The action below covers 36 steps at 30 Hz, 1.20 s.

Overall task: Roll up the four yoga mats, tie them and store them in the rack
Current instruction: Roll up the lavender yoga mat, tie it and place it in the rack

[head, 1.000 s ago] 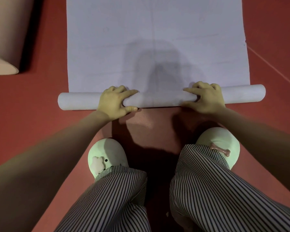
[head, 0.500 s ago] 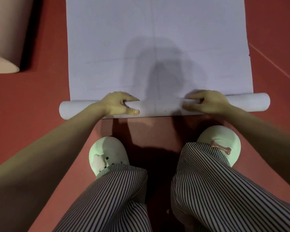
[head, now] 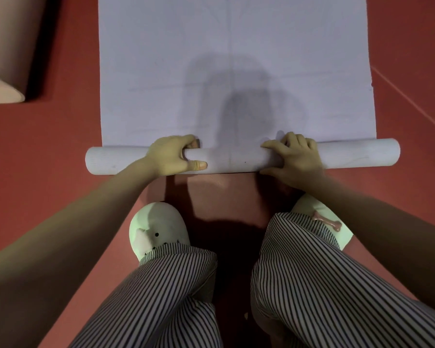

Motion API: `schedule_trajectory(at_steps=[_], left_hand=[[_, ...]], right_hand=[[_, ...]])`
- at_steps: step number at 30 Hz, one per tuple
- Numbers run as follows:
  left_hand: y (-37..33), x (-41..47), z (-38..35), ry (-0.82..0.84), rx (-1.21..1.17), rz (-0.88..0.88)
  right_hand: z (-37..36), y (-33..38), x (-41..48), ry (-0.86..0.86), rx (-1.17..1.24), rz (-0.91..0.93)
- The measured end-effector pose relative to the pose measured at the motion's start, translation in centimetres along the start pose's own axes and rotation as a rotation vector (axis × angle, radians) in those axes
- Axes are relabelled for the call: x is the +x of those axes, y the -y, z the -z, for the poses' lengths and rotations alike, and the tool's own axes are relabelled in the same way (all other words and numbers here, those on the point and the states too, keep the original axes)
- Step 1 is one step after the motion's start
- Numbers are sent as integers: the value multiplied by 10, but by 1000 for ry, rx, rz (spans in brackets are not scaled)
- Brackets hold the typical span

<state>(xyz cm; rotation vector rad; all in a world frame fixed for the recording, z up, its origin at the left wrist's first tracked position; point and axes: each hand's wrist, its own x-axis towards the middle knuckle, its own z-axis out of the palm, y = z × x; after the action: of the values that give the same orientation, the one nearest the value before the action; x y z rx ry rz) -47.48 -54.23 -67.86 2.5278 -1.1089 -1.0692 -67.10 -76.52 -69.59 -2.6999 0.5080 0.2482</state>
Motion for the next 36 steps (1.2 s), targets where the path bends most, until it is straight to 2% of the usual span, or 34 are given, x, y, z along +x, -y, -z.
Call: schedule_trajectory(at_steps=[2, 5, 8, 9, 12, 14, 19, 23, 27, 31, 34, 36], left_hand=[[6, -4, -9, -171, 95, -85], [4, -11, -34, -459, 117, -194], [-4, -12, -51, -657, 76, -196], [-4, -11, -50, -640, 77, -191], [-4, -5, -39, -418, 181, -164], [-5, 0, -31, -330, 250, -148], [-7, 3, -30, -292, 293, -95], [-10, 11, -14, -158, 263, -50], [-9, 20, -3, -61, 252, -62], [-7, 20, 0, -196, 175, -168], [-5, 17, -17, -371, 273, -295], [-8, 15, -27, -449, 330, -268]], right_hand=[[3, 0, 4, -10, 37, -5], [12, -2, 15, 120, 39, -28], [18, -3, 21, 188, 43, -25], [20, -3, 21, 196, 52, -25], [23, -4, 27, 221, 62, -8], [23, -6, 28, 216, 37, 25], [9, -7, 17, -11, 44, 121], [-4, -1, 9, -185, -11, 140], [7, 2, 21, -16, -66, 65], [16, 3, 37, 85, -88, 49], [19, -2, 44, 149, -71, 59], [19, -3, 46, 152, -72, 65]])
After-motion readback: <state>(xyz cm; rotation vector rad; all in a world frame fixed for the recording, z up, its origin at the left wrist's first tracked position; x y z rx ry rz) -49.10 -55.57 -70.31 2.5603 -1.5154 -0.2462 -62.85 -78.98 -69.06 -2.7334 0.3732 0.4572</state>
